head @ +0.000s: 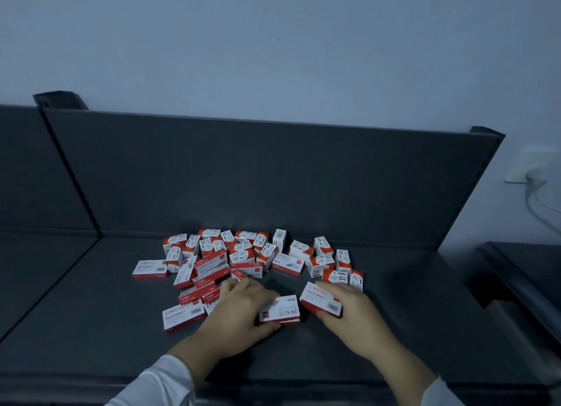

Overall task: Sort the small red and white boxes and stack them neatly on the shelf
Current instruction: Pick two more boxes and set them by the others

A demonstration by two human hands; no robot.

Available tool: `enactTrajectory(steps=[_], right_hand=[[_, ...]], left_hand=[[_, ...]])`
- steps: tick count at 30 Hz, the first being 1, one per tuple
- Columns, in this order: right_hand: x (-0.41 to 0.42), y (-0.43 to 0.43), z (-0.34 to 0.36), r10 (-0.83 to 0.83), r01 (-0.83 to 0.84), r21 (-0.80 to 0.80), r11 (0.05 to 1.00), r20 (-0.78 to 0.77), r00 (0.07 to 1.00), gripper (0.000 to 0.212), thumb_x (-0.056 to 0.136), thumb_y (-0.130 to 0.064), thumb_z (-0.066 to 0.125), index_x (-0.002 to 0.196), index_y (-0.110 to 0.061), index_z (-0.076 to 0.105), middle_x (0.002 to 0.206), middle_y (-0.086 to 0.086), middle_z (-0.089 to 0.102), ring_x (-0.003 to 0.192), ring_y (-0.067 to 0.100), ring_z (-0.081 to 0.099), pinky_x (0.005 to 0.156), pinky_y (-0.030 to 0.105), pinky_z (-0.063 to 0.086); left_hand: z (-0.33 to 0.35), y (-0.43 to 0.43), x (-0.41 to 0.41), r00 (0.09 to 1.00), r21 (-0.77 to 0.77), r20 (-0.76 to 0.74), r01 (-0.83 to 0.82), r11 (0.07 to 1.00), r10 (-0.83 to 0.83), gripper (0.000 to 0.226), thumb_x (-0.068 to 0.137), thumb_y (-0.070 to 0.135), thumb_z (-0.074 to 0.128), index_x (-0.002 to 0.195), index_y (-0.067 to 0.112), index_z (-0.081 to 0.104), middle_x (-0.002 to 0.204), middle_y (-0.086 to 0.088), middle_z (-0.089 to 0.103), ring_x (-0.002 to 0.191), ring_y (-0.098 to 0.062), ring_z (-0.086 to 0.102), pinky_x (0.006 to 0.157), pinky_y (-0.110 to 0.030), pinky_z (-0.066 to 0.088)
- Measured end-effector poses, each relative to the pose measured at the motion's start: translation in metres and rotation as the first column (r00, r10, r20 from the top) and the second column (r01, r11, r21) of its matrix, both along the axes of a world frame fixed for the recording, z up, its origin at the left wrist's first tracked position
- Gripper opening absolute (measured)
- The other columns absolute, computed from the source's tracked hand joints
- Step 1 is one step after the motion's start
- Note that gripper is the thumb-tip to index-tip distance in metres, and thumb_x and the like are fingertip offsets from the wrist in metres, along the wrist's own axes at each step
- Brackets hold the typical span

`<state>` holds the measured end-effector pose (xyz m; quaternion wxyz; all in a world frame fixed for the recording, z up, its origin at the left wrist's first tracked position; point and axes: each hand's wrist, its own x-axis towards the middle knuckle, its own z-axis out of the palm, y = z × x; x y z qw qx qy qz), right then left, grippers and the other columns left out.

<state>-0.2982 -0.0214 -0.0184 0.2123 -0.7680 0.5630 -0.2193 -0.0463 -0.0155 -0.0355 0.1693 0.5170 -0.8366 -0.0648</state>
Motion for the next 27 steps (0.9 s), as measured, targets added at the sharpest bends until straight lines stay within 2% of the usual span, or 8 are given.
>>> enactTrajectory(steps=[5, 7, 11, 14, 17, 22, 24, 27], right_hand=[[0.003, 0.001, 0.019, 0.054, -0.055, 0.008, 0.998, 0.075, 0.996, 0.054, 0.087, -0.023, 0.071, 0.137, -0.034, 0.053, 0.124, -0.022, 0.057, 0.116, -0.003, 0.053, 0.095, 0.013, 0.044], [0.010, 0.000, 0.025, 0.079, -0.079, -0.003, 0.997, 0.096, 0.992, 0.054, 0.088, -0.023, 0.071, 0.138, -0.033, 0.053, 0.127, -0.024, 0.054, 0.119, -0.005, 0.050, 0.097, 0.013, 0.042], [0.031, -0.002, 0.040, 0.098, -0.096, -0.021, 0.995, 0.113, 0.989, 0.055, 0.088, -0.024, 0.070, 0.138, -0.033, 0.051, 0.123, -0.020, 0.055, 0.113, -0.002, 0.052, 0.093, 0.014, 0.043], [0.053, 0.000, 0.048, 0.155, -0.152, -0.036, 0.988, 0.125, 0.980, 0.052, 0.087, -0.022, 0.071, 0.135, -0.034, 0.053, 0.115, -0.028, 0.052, 0.107, -0.008, 0.053, 0.084, 0.004, 0.040], [0.079, 0.005, 0.054, 0.208, -0.205, -0.042, 0.978, 0.119, 0.971, 0.050, 0.088, -0.023, 0.069, 0.134, -0.033, 0.054, 0.113, -0.031, 0.048, 0.103, -0.014, 0.050, 0.079, -0.002, 0.036], [0.132, 0.017, 0.059, 0.281, -0.279, -0.035, 0.960, 0.087, 0.956, 0.052, 0.088, -0.024, 0.069, 0.137, -0.032, 0.052, 0.124, -0.022, 0.053, 0.115, -0.002, 0.050, 0.090, 0.009, 0.038], [0.156, 0.022, 0.060, 0.306, -0.303, -0.047, 0.952, 0.088, 0.948, 0.053, 0.088, -0.024, 0.069, 0.138, -0.031, 0.052, 0.129, -0.020, 0.054, 0.114, -0.004, 0.048, 0.089, 0.006, 0.037], [0.197, 0.032, 0.064, 0.326, -0.321, -0.067, 0.945, 0.081, 0.942, 0.053, 0.088, -0.027, 0.069, 0.138, -0.031, 0.052, 0.128, -0.019, 0.054, 0.114, -0.002, 0.049, 0.088, 0.009, 0.038]], left_hand=[[0.016, 0.007, 0.009, 0.972, 0.052, -0.213, -0.085, 0.995, 0.094, 0.050, 0.085, 0.054, 0.062, 0.131, 0.038, 0.052, 0.121, 0.025, 0.055, 0.110, 0.003, 0.048, 0.100, -0.028, 0.033], [0.024, 0.009, 0.013, 0.947, 0.076, -0.287, -0.127, 0.989, 0.144, 0.050, 0.084, 0.048, 0.067, 0.131, 0.035, 0.054, 0.118, 0.024, 0.056, 0.107, 0.001, 0.051, 0.094, -0.024, 0.044], [0.043, 0.018, 0.029, 0.945, 0.025, -0.252, -0.210, 0.977, 0.209, 0.051, 0.084, 0.043, 0.069, 0.132, 0.031, 0.055, 0.115, 0.021, 0.056, 0.109, -0.004, 0.053, 0.098, -0.030, 0.041], [0.051, 0.032, 0.050, 0.926, 0.020, -0.226, -0.306, 0.952, 0.302, 0.051, 0.084, 0.043, 0.070, 0.131, 0.028, 0.057, 0.119, 0.016, 0.058, 0.111, -0.007, 0.054, 0.099, -0.034, 0.041], [0.054, 0.047, 0.074, 0.901, 0.047, -0.223, -0.372, 0.927, 0.373, 0.051, 0.081, 0.044, 0.072, 0.127, 0.025, 0.060, 0.116, 0.012, 0.061, 0.108, -0.009, 0.056, 0.092, -0.029, 0.042], [0.057, 0.073, 0.118, 0.853, 0.101, -0.278, -0.431, 0.896, 0.442, 0.053, 0.078, 0.039, 0.077, 0.125, 0.021, 0.063, 0.116, 0.010, 0.063, 0.106, -0.006, 0.057, 0.090, -0.018, 0.041], [0.059, 0.084, 0.141, 0.842, 0.105, -0.294, -0.441, 0.891, 0.452, 0.051, 0.077, 0.037, 0.078, 0.123, 0.022, 0.065, 0.111, 0.012, 0.063, 0.102, -0.004, 0.057, 0.086, -0.015, 0.041], [0.066, 0.103, 0.179, 0.821, 0.104, -0.319, -0.467, 0.878, 0.474, 0.044, 0.076, 0.036, 0.079, 0.118, 0.027, 0.067, 0.101, 0.013, 0.063, 0.093, -0.002, 0.058, 0.084, -0.021, 0.046]])
